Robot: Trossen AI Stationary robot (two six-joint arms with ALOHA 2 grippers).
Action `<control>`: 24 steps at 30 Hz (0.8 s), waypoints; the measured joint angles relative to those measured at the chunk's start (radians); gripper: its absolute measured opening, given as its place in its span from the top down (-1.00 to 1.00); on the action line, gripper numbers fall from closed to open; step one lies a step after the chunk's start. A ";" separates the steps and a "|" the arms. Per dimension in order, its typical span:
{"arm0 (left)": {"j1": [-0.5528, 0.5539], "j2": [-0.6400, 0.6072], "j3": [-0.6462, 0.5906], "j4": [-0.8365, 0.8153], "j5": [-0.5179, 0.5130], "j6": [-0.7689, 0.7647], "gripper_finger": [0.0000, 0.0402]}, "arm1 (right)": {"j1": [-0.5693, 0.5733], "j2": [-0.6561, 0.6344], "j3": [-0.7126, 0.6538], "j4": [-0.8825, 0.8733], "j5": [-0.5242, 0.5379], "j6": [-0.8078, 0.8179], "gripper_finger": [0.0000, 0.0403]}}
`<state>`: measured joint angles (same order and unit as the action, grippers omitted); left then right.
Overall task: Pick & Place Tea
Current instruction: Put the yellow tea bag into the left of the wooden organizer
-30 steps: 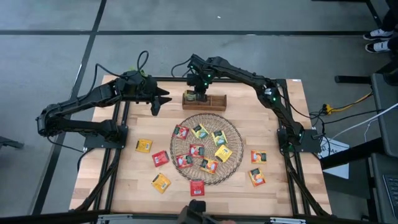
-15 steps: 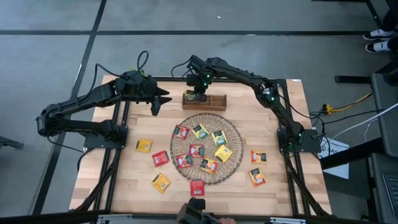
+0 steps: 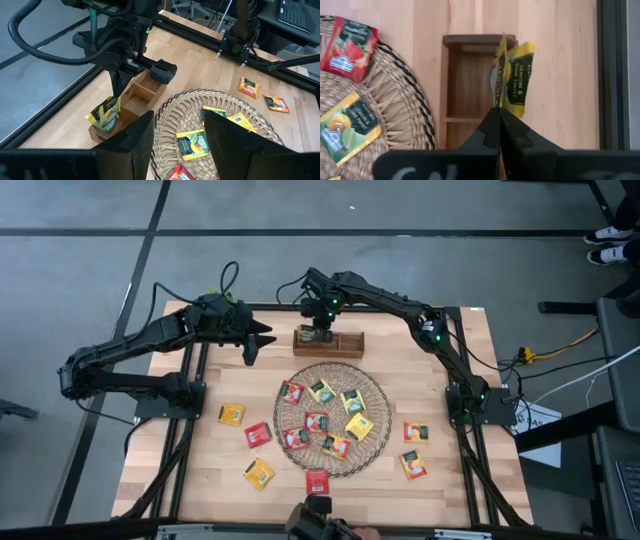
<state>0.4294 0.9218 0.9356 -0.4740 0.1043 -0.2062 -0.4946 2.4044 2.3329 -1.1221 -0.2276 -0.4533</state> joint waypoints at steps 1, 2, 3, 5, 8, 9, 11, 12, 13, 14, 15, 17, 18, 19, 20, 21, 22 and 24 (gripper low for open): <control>0.000 0.000 0.000 0.000 0.000 0.000 0.16 | -0.002 0.003 0.000 -0.002 0.000 0.001 1.00; 0.000 0.000 0.000 0.000 0.000 0.000 0.16 | -0.004 0.005 0.000 -0.007 0.000 0.002 1.00; 0.000 0.000 0.000 0.000 0.000 0.000 0.16 | -0.005 0.008 0.000 -0.009 0.000 0.002 1.00; 0.000 0.000 0.000 0.001 0.000 0.000 0.16 | -0.005 0.012 0.000 -0.010 0.000 0.002 1.00; 0.000 0.000 0.000 0.003 0.000 0.000 0.16 | -0.005 0.015 0.000 -0.011 0.000 0.002 1.00; 0.000 0.000 0.000 0.003 0.000 0.000 0.16 | -0.005 0.014 0.000 -0.010 0.000 0.002 1.00; 0.000 0.000 0.000 0.003 0.000 0.000 0.16 | -0.005 0.014 0.000 -0.008 0.000 0.001 0.99; 0.000 0.000 0.000 0.004 0.000 0.001 0.16 | -0.005 0.014 0.000 -0.008 0.000 0.001 0.97; 0.000 0.000 0.000 0.005 0.000 0.000 0.16 | -0.005 0.014 0.000 -0.005 0.000 0.000 0.93; 0.000 0.000 0.000 0.007 0.000 0.000 0.16 | -0.005 0.014 0.000 0.000 0.000 0.000 0.89; 0.000 0.000 0.000 0.007 0.000 0.000 0.16 | -0.005 0.014 0.000 0.003 0.000 0.000 0.85; 0.000 0.000 0.000 0.007 0.000 0.000 0.16 | -0.005 0.014 0.000 0.007 0.000 0.000 0.75; 0.000 0.000 0.000 0.007 0.000 0.000 0.16 | -0.005 0.014 0.000 0.010 0.000 0.000 0.70; 0.000 0.000 0.000 0.007 0.000 0.000 0.16 | -0.005 0.014 0.000 0.015 0.000 0.000 0.65; 0.000 0.000 0.000 0.007 -0.001 0.000 0.16 | -0.005 0.014 0.000 0.019 0.000 0.002 0.60; 0.000 0.000 0.000 0.007 -0.001 0.000 0.16 | -0.005 0.014 0.000 0.021 0.000 0.002 0.56; 0.000 0.000 0.000 0.007 -0.002 0.000 0.16 | -0.005 0.014 0.000 0.021 0.000 0.002 0.52; 0.000 0.000 0.000 0.007 -0.002 0.002 0.16 | -0.006 0.014 0.000 0.021 0.000 0.002 0.45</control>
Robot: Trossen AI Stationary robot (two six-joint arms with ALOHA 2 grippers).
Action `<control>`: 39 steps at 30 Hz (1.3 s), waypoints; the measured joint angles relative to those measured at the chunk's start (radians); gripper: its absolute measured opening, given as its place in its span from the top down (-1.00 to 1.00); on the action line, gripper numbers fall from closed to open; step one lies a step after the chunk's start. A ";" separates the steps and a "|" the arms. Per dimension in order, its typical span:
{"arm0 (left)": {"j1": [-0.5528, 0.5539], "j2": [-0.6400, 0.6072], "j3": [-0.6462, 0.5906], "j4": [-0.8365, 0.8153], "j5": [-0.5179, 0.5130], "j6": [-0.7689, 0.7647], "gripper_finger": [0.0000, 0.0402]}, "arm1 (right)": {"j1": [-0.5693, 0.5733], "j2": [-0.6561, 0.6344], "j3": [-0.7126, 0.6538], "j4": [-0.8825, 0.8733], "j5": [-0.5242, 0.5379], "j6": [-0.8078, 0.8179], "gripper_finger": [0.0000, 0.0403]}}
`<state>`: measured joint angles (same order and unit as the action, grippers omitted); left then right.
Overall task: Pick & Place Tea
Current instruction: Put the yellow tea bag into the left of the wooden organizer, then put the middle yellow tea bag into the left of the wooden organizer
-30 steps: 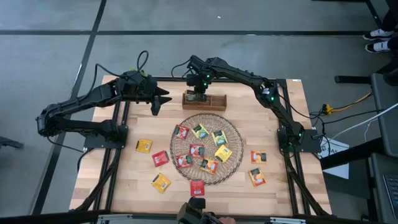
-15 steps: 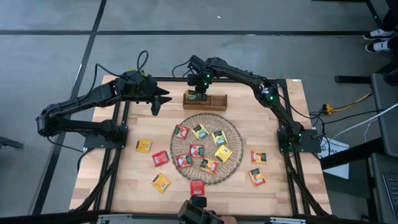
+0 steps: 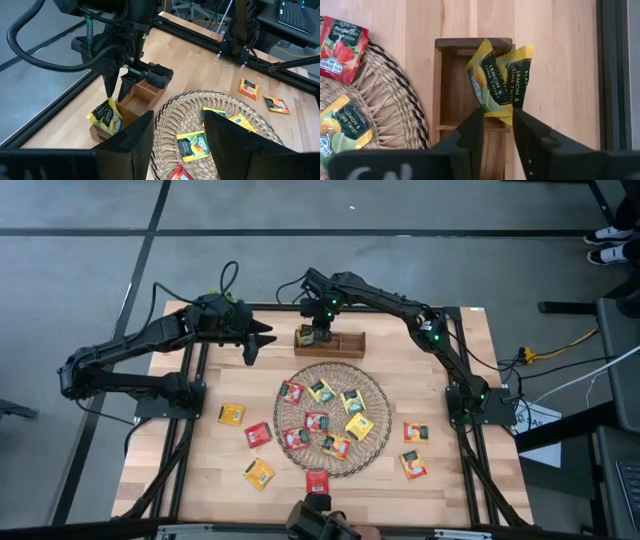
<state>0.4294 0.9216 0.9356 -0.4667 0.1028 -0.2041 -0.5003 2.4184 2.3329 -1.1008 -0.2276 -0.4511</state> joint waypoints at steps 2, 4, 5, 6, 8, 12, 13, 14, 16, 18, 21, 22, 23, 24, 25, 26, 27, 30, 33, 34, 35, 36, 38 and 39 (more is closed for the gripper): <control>0.000 0.000 0.000 0.000 0.000 0.004 0.16 | -0.001 0.000 0.000 -0.002 0.000 0.002 0.41; 0.000 0.000 0.000 0.000 -0.001 0.003 0.16 | -0.001 0.000 0.004 -0.020 0.000 0.008 0.39; 0.000 0.000 0.000 0.000 -0.001 0.000 0.16 | -0.001 0.000 0.010 -0.037 0.000 0.009 0.38; 0.000 0.000 0.000 0.000 -0.002 -0.001 0.16 | -0.001 0.000 0.014 -0.051 0.000 0.007 0.38; 0.000 0.000 0.000 0.000 -0.002 -0.003 0.16 | -0.001 0.000 0.023 -0.086 0.000 0.005 0.38; 0.000 0.000 0.000 0.000 -0.006 -0.020 0.16 | 0.003 -0.010 0.023 -0.136 -0.001 0.005 0.38; 0.000 0.000 0.000 0.000 -0.008 -0.020 0.16 | 0.006 -0.015 0.023 -0.150 -0.001 0.008 0.37; 0.000 0.000 0.000 0.000 -0.008 -0.020 0.16 | 0.009 -0.019 0.023 -0.165 0.000 0.012 0.37; 0.000 0.000 0.000 0.000 -0.009 -0.026 0.16 | 0.020 -0.022 0.023 -0.193 -0.003 0.028 0.37; 0.000 0.000 0.000 0.000 -0.010 -0.042 0.16 | 0.034 -0.024 0.022 -0.224 -0.030 0.045 0.37; -0.002 0.000 0.000 -0.001 -0.010 -0.048 0.16 | 0.058 -0.029 0.022 -0.261 -0.089 0.077 0.37; -0.004 0.000 0.000 -0.001 -0.010 -0.048 0.16 | 0.067 -0.032 0.022 -0.278 -0.101 0.081 0.37; -0.007 0.000 0.000 0.000 -0.010 -0.048 0.16 | 0.078 -0.033 0.022 -0.300 -0.110 0.085 0.37; -0.010 0.000 0.000 0.000 -0.010 -0.048 0.16 | 0.090 -0.033 0.022 -0.316 -0.112 0.092 0.37; -0.012 0.000 0.000 -0.001 -0.010 -0.047 0.16 | 0.102 -0.033 0.022 -0.331 -0.113 0.102 0.37; -0.016 0.000 0.000 -0.001 -0.010 -0.047 0.16 | 0.113 -0.033 0.022 -0.349 -0.114 0.109 0.37; -0.019 0.000 0.000 -0.001 -0.010 -0.047 0.16 | 0.125 -0.033 0.022 -0.370 -0.114 0.112 0.37; -0.024 0.000 0.000 -0.001 -0.009 -0.045 0.16 | 0.160 -0.033 0.022 -0.417 -0.115 0.121 0.37; -0.024 0.000 0.000 -0.001 -0.009 -0.045 0.16 | 0.193 -0.033 0.022 -0.445 -0.121 0.154 0.37; -0.024 0.000 0.000 -0.001 -0.009 -0.045 0.16 | 0.203 -0.033 0.022 -0.453 -0.132 0.164 0.37; -0.024 0.000 0.000 -0.001 -0.009 -0.045 0.16 | 0.212 -0.035 0.021 -0.459 -0.146 0.179 0.37; -0.024 0.000 0.000 -0.001 -0.009 -0.045 0.16 | 0.221 -0.037 0.021 -0.461 -0.155 0.188 0.37; -0.024 0.000 0.000 -0.001 -0.009 -0.045 0.16 | 0.240 -0.051 0.021 -0.460 -0.160 0.211 0.37; -0.024 0.000 0.000 -0.001 -0.008 -0.045 0.16 | 0.248 -0.062 0.020 -0.459 -0.159 0.218 0.37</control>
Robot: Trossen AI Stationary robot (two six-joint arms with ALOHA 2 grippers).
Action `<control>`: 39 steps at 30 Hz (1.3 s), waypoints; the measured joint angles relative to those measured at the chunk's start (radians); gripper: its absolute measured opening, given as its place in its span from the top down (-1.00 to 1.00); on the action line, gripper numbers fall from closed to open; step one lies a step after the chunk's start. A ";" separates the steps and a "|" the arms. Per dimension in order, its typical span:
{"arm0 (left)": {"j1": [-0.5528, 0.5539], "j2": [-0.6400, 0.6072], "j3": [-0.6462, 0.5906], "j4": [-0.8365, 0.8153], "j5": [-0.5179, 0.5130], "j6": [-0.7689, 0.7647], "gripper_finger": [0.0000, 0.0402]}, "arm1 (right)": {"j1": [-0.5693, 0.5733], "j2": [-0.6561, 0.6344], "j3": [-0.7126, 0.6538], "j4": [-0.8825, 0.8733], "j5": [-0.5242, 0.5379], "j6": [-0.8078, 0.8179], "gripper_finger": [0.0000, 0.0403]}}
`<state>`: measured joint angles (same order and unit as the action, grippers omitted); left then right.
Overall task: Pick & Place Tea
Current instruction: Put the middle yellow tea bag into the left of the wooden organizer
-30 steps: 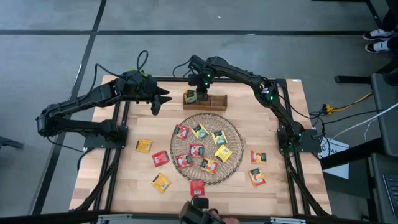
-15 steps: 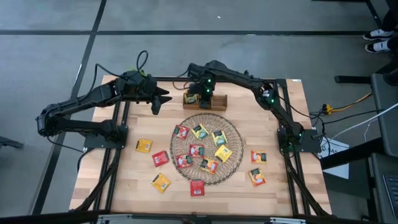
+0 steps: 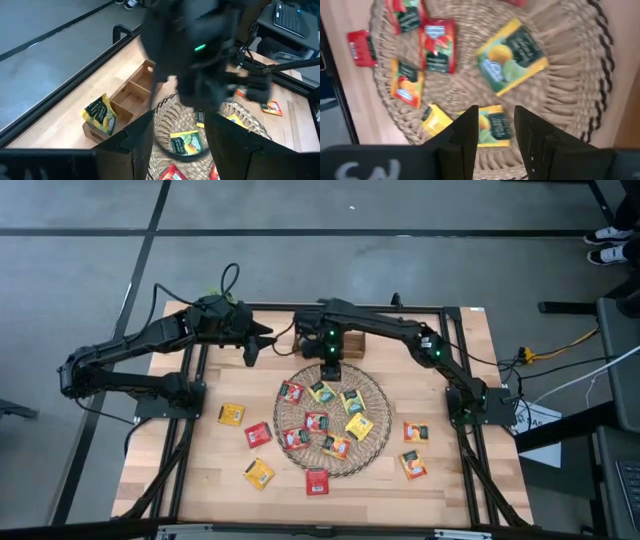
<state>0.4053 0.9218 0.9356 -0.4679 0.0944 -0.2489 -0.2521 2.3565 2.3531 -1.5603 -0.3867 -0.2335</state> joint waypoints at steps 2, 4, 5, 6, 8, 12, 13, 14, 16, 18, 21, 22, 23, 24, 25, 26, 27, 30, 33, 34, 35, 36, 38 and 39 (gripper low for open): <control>0.000 0.000 0.000 0.000 0.000 0.000 0.16 | 0.014 -0.026 0.000 0.020 -0.001 0.020 0.37; 0.000 0.000 0.000 0.000 0.000 0.000 0.16 | 0.025 -0.053 0.000 0.036 0.006 0.027 0.37; 0.000 0.000 0.000 0.002 0.000 0.000 0.16 | 0.029 -0.067 0.000 0.043 0.026 0.033 0.37; 0.000 0.000 0.000 0.004 0.000 0.000 0.16 | 0.031 -0.079 0.000 0.051 0.049 0.040 0.37; 0.000 0.000 0.001 0.005 0.000 0.000 0.16 | 0.035 -0.095 -0.003 0.062 0.077 0.048 0.37; 0.000 0.000 0.002 0.003 0.003 0.000 0.16 | 0.039 -0.104 -0.005 0.056 0.078 0.071 0.37; 0.000 0.000 0.002 0.004 0.006 0.000 0.16 | 0.042 -0.107 -0.006 0.050 0.079 0.071 0.37; 0.000 0.000 0.002 0.004 0.006 0.000 0.16 | 0.046 -0.111 -0.006 0.053 0.081 0.072 0.37; 0.000 0.000 0.002 -0.001 0.006 0.000 0.16 | 0.055 -0.123 -0.006 0.054 0.081 0.075 0.37; 0.000 0.000 0.002 -0.004 0.005 0.000 0.16 | 0.067 -0.141 -0.006 0.071 0.081 0.083 0.37; 0.000 0.000 0.001 -0.004 0.005 0.001 0.16 | 0.082 -0.179 -0.004 0.103 0.108 0.098 0.37; 0.000 0.000 0.001 -0.003 0.005 0.005 0.16 | 0.086 -0.191 -0.004 0.112 0.133 0.099 0.37; 0.000 0.000 0.001 -0.004 0.005 0.008 0.16 | 0.090 -0.198 -0.004 0.118 0.161 0.100 0.37; 0.000 0.000 0.001 -0.003 0.004 0.008 0.16 | 0.093 -0.206 -0.004 0.133 0.179 0.102 0.37; 0.000 0.000 0.001 -0.003 0.003 0.009 0.16 | 0.094 -0.213 -0.004 0.148 0.190 0.104 0.37; 0.000 0.000 0.001 -0.003 0.003 0.009 0.16 | 0.094 -0.217 -0.004 0.156 0.192 0.110 0.37; 0.000 0.000 0.001 -0.002 0.002 0.009 0.16 | 0.094 -0.220 -0.004 0.163 0.192 0.119 0.37; 0.000 0.000 0.001 -0.001 0.003 0.009 0.16 | 0.095 -0.229 -0.019 0.174 0.195 0.128 0.37; 0.000 0.000 0.001 -0.001 0.003 0.009 0.16 | 0.104 -0.246 -0.069 0.217 0.198 0.147 0.37; 0.000 0.000 0.001 0.000 0.003 0.009 0.16 | 0.109 -0.258 -0.098 0.248 0.197 0.154 0.37; 0.000 0.000 0.001 -0.001 0.003 0.009 0.16 | 0.115 -0.273 -0.130 0.277 0.196 0.159 0.37; 0.000 0.000 0.001 -0.001 0.005 0.009 0.16 | 0.120 -0.291 -0.169 0.309 0.196 0.168 0.37; 0.000 0.000 0.001 0.000 0.010 0.009 0.16 | 0.128 -0.329 -0.250 0.376 0.195 0.181 0.37; 0.000 0.000 0.001 -0.001 0.010 0.008 0.16 | 0.131 -0.350 -0.293 0.406 0.195 0.190 0.37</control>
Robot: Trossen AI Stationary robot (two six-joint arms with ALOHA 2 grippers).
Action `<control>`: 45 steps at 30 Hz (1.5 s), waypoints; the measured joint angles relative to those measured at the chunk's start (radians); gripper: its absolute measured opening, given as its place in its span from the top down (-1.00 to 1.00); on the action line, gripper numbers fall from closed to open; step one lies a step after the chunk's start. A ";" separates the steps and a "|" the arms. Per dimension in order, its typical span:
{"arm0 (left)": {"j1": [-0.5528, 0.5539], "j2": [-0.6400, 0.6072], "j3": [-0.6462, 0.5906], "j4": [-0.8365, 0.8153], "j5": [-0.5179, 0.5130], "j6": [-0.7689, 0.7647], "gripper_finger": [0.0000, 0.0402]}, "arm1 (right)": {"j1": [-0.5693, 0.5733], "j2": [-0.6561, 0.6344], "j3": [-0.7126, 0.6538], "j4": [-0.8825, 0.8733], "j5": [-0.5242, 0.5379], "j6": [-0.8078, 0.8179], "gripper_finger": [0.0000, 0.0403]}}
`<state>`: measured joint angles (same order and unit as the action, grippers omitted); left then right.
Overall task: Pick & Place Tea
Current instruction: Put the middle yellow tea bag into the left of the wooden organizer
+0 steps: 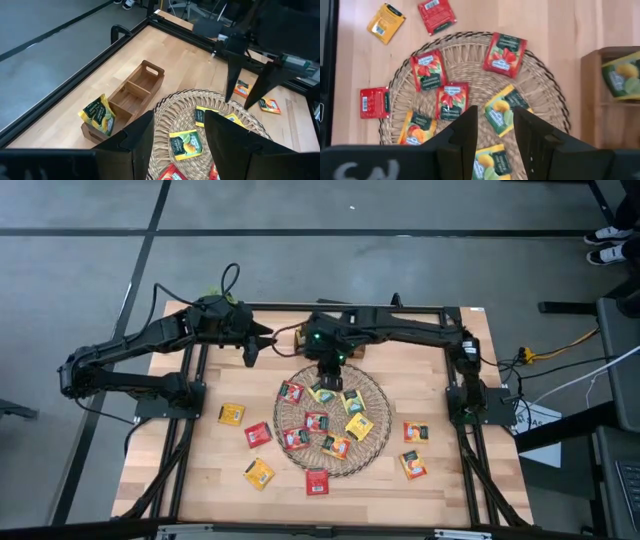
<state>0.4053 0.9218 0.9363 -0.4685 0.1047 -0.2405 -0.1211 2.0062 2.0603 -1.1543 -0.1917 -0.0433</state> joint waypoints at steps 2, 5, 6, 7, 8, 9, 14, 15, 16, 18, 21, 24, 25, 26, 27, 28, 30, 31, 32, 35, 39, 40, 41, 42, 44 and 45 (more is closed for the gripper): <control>0.000 0.000 0.000 0.000 0.000 0.000 0.16 | 0.002 -0.044 -0.082 0.051 0.000 0.019 0.37; 0.000 0.000 0.000 0.000 0.000 0.001 0.16 | 0.000 -0.111 -0.205 0.124 0.000 0.036 0.37; 0.000 0.000 0.000 0.001 0.000 0.006 0.16 | 0.000 -0.128 -0.247 0.149 0.000 0.037 0.37; 0.000 0.000 0.000 0.001 0.000 0.010 0.16 | 0.000 -0.146 -0.290 0.176 0.001 0.038 0.37; 0.000 0.000 0.000 0.000 0.001 0.015 0.16 | -0.002 -0.161 -0.332 0.195 0.001 0.038 0.37; 0.000 0.000 0.000 0.001 0.001 0.015 0.16 | -0.005 -0.177 -0.375 0.214 -0.001 0.038 0.37; 0.000 0.000 0.000 0.001 0.001 0.015 0.16 | -0.007 -0.219 -0.549 0.275 -0.017 0.035 0.37; 0.000 0.000 0.000 0.001 0.001 0.016 0.16 | -0.007 -0.220 -0.575 0.284 -0.017 0.032 0.37; 0.000 0.000 0.000 0.001 0.001 0.016 0.16 | -0.007 -0.220 -0.598 0.290 -0.018 0.026 0.37; 0.000 0.000 0.000 0.001 0.001 0.016 0.16 | -0.007 -0.220 -0.637 0.294 -0.018 0.012 0.37; 0.000 0.000 0.000 0.001 0.001 0.018 0.16 | -0.007 -0.220 -0.698 0.337 -0.018 0.009 0.37; 0.000 0.000 0.000 0.001 0.001 0.018 0.16 | -0.007 -0.220 -0.744 0.361 -0.018 0.011 0.37; 0.000 0.000 0.000 0.001 0.000 0.018 0.16 | -0.007 -0.221 -0.763 0.382 -0.018 0.015 0.37; 0.000 0.000 0.000 0.001 -0.001 0.018 0.16 | -0.007 -0.221 -0.781 0.394 -0.019 0.022 0.37; 0.000 0.000 0.000 0.001 -0.001 0.018 0.16 | -0.007 -0.221 -0.797 0.398 -0.019 0.031 0.37; 0.000 0.000 0.000 0.001 -0.001 0.018 0.16 | -0.007 -0.221 -0.810 0.401 -0.019 0.036 0.37; 0.000 0.000 0.000 0.001 -0.001 0.018 0.16 | -0.007 -0.221 -0.830 0.414 -0.019 0.042 0.37; 0.000 0.000 0.000 0.001 -0.001 0.018 0.16 | -0.007 -0.221 -0.840 0.414 -0.019 0.045 0.37; 0.000 0.000 0.000 0.001 -0.002 0.018 0.16 | -0.007 -0.221 -0.850 0.409 -0.019 0.054 0.36; 0.000 0.000 0.000 0.001 -0.002 0.018 0.16 | -0.007 -0.221 -0.862 0.413 -0.017 0.066 0.28; 0.000 0.000 0.000 0.001 -0.003 0.018 0.16 | -0.007 -0.221 -0.873 0.431 0.020 0.066 0.08; 0.000 0.000 0.000 0.001 -0.003 0.018 0.16 | -0.007 -0.221 -0.872 0.437 0.037 0.065 0.03; 0.000 0.000 0.000 0.001 -0.003 0.018 0.16 | -0.007 -0.221 -0.872 0.441 0.054 0.063 -0.01; 0.000 0.000 0.000 0.001 -0.003 0.018 0.16 | -0.007 -0.221 -0.872 0.442 0.080 0.061 -0.05; 0.000 0.000 0.000 0.001 -0.004 0.018 0.16 | -0.007 -0.221 -0.872 0.453 0.114 0.042 -0.12; 0.000 0.000 0.000 0.001 -0.004 0.018 0.16 | -0.007 -0.221 -0.872 0.458 0.119 0.032 -0.14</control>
<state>0.4057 0.9218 0.9360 -0.4677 0.1005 -0.2224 -0.1280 1.7855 1.1881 -0.6958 -0.0724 -0.0110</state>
